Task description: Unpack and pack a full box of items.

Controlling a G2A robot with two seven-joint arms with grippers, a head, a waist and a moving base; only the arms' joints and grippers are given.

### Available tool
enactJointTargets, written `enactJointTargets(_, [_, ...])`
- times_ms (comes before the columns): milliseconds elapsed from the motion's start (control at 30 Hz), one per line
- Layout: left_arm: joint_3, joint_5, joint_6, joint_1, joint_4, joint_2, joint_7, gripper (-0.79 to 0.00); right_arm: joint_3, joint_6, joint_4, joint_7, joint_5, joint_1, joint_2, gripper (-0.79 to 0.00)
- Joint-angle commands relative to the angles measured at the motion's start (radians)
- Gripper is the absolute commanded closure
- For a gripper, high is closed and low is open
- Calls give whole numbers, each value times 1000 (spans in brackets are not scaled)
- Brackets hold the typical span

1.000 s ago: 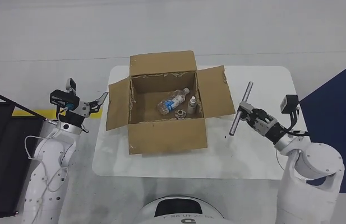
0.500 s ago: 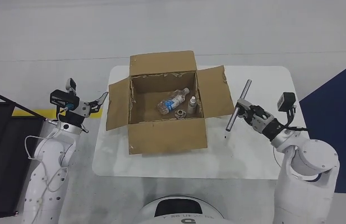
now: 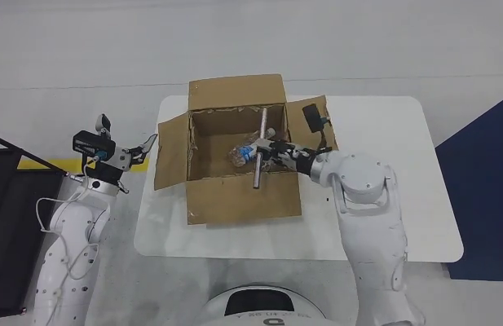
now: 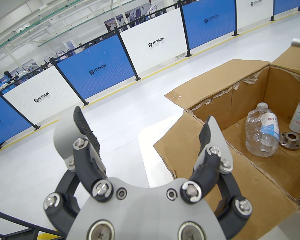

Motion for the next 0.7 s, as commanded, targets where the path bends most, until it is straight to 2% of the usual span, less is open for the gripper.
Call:
enactJointTargets(0, [0, 0, 0, 0, 0, 0, 0, -785, -49, 26, 49, -8, -31, 36, 0, 0])
enactJointTargets(233, [0, 0, 0, 0, 0, 0, 0, -785, -119, 142, 168, -57, 36, 125, -10, 0])
enactJointTargets(400, [0, 0, 0, 0, 0, 0, 0, -785, -162, 300, 240, -114, 36, 175, -16, 0])
enactJointTargets(667, [0, 0, 0, 0, 0, 0, 0, -785, -236, 459, 256, -303, 9, 211, -31, 0])
